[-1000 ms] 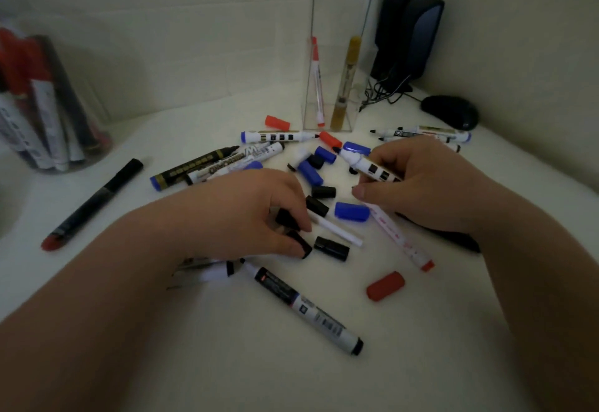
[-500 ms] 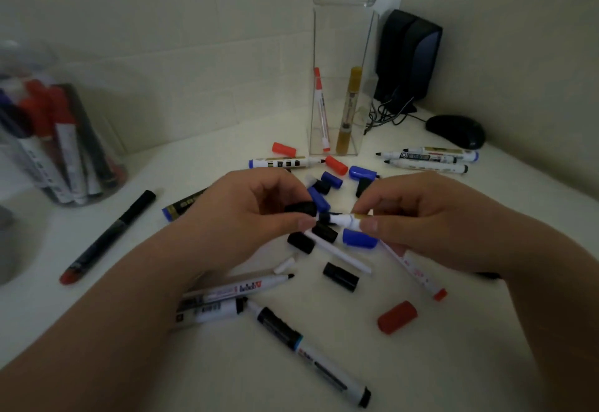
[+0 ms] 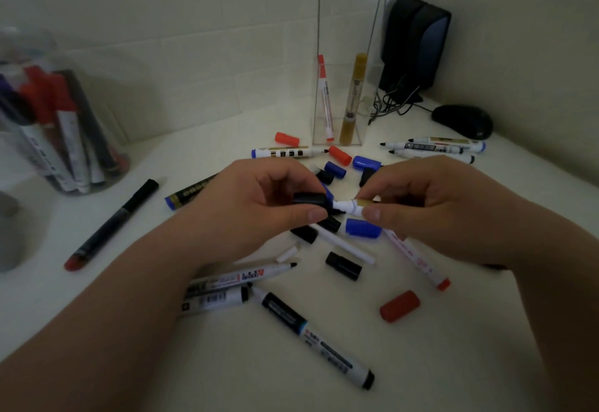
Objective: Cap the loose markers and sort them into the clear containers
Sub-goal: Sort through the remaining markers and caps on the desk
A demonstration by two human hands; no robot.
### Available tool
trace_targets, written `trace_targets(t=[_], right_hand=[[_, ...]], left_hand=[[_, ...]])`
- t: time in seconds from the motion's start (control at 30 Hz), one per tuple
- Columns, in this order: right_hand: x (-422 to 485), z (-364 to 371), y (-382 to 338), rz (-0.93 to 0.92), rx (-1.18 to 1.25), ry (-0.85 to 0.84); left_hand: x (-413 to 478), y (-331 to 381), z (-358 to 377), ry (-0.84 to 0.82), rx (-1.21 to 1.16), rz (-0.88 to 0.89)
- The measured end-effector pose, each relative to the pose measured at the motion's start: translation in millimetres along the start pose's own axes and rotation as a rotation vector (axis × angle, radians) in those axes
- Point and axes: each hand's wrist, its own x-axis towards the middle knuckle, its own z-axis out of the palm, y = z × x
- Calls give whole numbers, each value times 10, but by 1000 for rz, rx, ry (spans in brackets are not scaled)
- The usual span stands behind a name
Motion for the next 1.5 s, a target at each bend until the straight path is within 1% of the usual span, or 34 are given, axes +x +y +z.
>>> trace_targets(t=[0.13,0.23,0.3,0.43,0.6,0.9,0.97,1.03,1.1,1.17,1.2,1.27,1.33,1.4,1.5], right_hand=[[0,57,-7,-42,-39,33],[4,105,-9,-64,-50,93],[8,113,-2,-72,-34,136],[3,123,-6,-109,-50,195],[-33,97,-38,-145,-62,281],[-69,59,-62,-159,-58,338],[-70,55,-61,-169,-47,358],[-73,56,-72,-185,-15,400],[-65,58,-75,-183,27,429],[-39,76,-61,-169,34,408],[-21,97,-52,-163,28,384],[11,159,-41,-158,10,345],[31,233,-47,-163,13,348],[48,292,-57,-170,9,363],[74,343,-61,-179,-28,383]], left_hand=[[-24,42,25,-11,17,-4],[-23,66,41,42,19,-4],[-17,85,46,98,-24,-20],[-3,93,54,119,-126,-50],[-10,53,27,129,-383,-86],[-23,60,25,102,-516,-29],[-17,57,23,94,-516,-7],[-11,63,27,104,-458,1],[-3,87,32,158,-368,-10],[10,122,35,250,-337,-26],[15,139,38,297,-387,-48],[34,163,44,376,-602,-126],[59,174,67,413,-778,-197],[75,163,110,405,-844,-233],[80,141,203,380,-851,-224]])
